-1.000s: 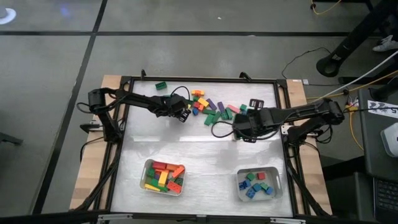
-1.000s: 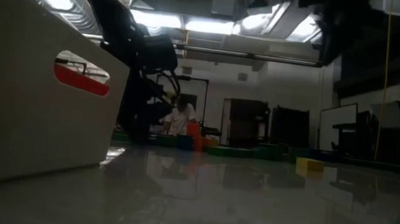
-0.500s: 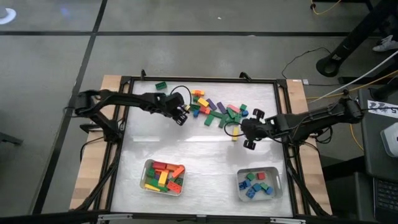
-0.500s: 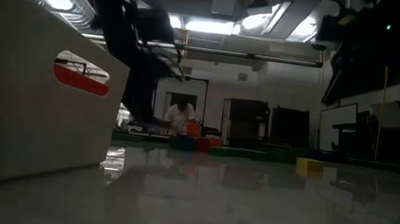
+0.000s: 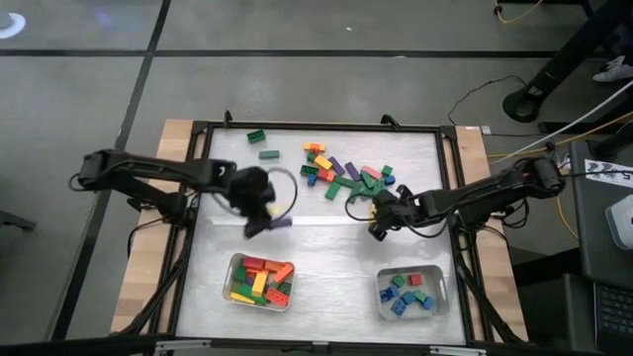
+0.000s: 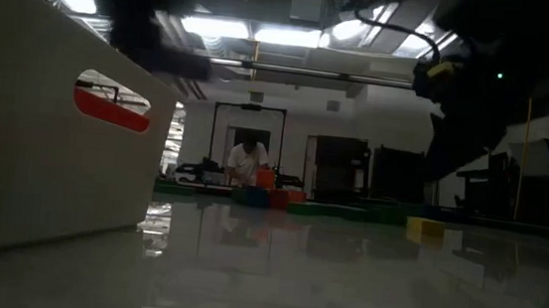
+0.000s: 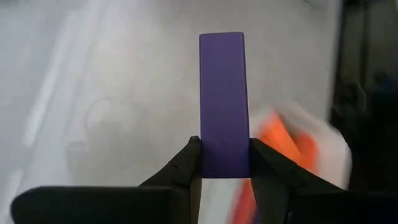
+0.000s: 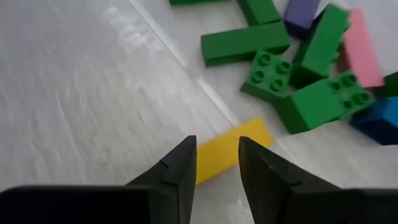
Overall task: Sort blocks by size
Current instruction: Put the rectangular violet block into the white bin, then put the rectangular yellow block into the white bin
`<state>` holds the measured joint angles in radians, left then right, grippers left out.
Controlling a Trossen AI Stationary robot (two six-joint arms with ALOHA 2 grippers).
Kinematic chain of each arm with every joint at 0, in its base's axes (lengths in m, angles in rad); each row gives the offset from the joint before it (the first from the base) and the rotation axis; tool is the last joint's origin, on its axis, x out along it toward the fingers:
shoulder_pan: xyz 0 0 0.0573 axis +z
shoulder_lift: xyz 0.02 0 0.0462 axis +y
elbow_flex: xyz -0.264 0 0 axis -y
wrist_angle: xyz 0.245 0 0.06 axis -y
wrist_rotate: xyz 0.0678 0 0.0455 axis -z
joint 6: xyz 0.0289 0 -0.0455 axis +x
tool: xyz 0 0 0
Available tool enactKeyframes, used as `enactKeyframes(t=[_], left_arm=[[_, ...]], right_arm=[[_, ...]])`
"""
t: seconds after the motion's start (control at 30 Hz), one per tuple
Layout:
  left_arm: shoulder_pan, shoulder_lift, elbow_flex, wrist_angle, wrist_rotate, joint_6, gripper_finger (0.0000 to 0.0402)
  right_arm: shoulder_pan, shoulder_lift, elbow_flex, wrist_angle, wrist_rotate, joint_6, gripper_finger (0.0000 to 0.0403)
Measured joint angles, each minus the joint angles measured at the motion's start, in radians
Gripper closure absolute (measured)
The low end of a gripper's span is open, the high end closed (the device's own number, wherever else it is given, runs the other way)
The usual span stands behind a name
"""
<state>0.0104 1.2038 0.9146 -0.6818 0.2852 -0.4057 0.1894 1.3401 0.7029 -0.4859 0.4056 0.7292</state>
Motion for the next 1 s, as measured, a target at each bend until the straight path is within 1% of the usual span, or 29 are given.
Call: enactKeyframes(t=[0.1, 0.17, 0.3, 0.43, 0.53, 0.67, 0.73, 0.87, 1.0], left_arm=[[-0.103, -0.018, 0.0, -0.021, 0.03, 0.012, 0.0308], [-0.172, -0.018, 0.0, -0.044, 0.033, -0.015, 0.0304], [-0.288, -0.008, -0.023, -0.036, 0.026, -0.119, 0.0289], [-0.363, -0.004, -0.05, -0.045, 0.014, -0.208, 0.0269], [-0.404, -0.002, -0.066, -0.041, 0.005, -0.246, 0.0253], [-0.44, -0.002, -0.092, -0.031, -0.001, -0.279, 0.0233], [-0.451, -0.002, -0.106, -0.031, -0.001, -0.295, 0.0226], [-0.464, -0.002, -0.125, -0.031, -0.002, -0.305, 0.022], [-0.468, -0.002, -0.126, -0.03, -0.005, -0.306, 0.0219]], right_arm=[[0.0, 0.024, 0.0, 0.022, -0.008, 0.005, 0.0281], [0.0, 0.035, 0.001, 0.038, -0.026, 0.021, 0.0274], [0.0, 0.041, 0.0, 0.042, -0.037, 0.092, 0.0253], [0.0, 0.041, 0.0, 0.041, -0.085, 0.151, 0.0234], [0.0, 0.041, 0.0, 0.04, -0.112, 0.185, 0.0223], [0.0, 0.041, 0.0, 0.039, -0.107, 0.238, 0.0216], [0.0, 0.041, 0.0, 0.035, -0.086, 0.283, 0.0217], [0.0, 0.041, 0.001, 0.004, -0.044, 0.399, 0.0216], [0.0, 0.045, 0.001, -0.026, -0.031, 0.481, 0.0216]])
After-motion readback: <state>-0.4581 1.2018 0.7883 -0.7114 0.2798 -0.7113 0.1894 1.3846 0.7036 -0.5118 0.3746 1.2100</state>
